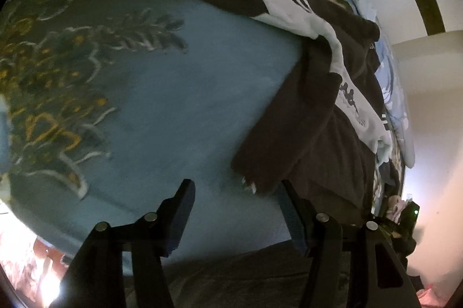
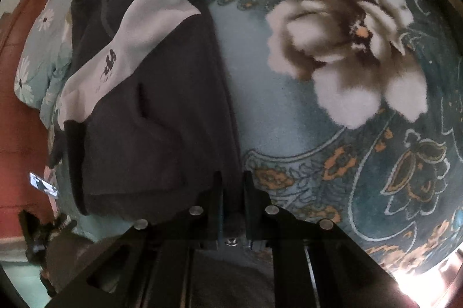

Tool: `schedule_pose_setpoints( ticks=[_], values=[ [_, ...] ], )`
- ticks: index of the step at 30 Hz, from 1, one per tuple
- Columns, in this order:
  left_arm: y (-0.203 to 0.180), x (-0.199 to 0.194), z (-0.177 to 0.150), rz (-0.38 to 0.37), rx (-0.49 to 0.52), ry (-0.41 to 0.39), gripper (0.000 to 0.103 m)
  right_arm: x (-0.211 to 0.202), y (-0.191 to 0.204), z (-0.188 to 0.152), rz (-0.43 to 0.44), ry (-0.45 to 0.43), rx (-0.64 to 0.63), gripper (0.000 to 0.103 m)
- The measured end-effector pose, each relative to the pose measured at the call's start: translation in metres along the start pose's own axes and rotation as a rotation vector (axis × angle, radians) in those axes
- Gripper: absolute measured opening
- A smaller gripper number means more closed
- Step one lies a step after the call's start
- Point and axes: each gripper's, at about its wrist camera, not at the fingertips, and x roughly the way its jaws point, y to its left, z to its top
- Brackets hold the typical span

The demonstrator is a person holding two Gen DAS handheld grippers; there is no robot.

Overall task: Fold clothes
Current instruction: 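Release the jacket with both grippers and pull them back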

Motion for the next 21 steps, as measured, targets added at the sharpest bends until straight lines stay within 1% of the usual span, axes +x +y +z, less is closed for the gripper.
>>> schedule_pose_setpoints(
  ticks=[3,7,10,13,18,21],
  values=[
    [0.008,-0.017,-0.003,-0.016,-0.008,-0.035,0.063,-0.001,0.003,0.003,-0.017,0.009,-0.006,0.012],
    [0.015,-0.031,0.000,-0.048,-0.021,-0.067,0.063,-0.007,0.008,0.008,-0.077,0.034,-0.017,0.012],
    [0.020,-0.037,0.003,-0.081,-0.024,-0.081,0.063,-0.007,0.022,0.008,-0.138,0.037,-0.035,0.012],
    [0.025,-0.038,0.002,-0.123,-0.012,-0.078,0.064,-0.009,0.032,0.006,-0.180,0.026,-0.042,0.012],
    [0.018,-0.029,0.018,-0.128,0.074,-0.043,0.064,-0.022,0.046,0.004,-0.205,-0.014,-0.023,0.012],
    [0.016,-0.027,0.027,-0.136,0.118,-0.020,0.064,-0.028,0.060,0.005,-0.229,-0.029,-0.041,0.012]
  ],
)
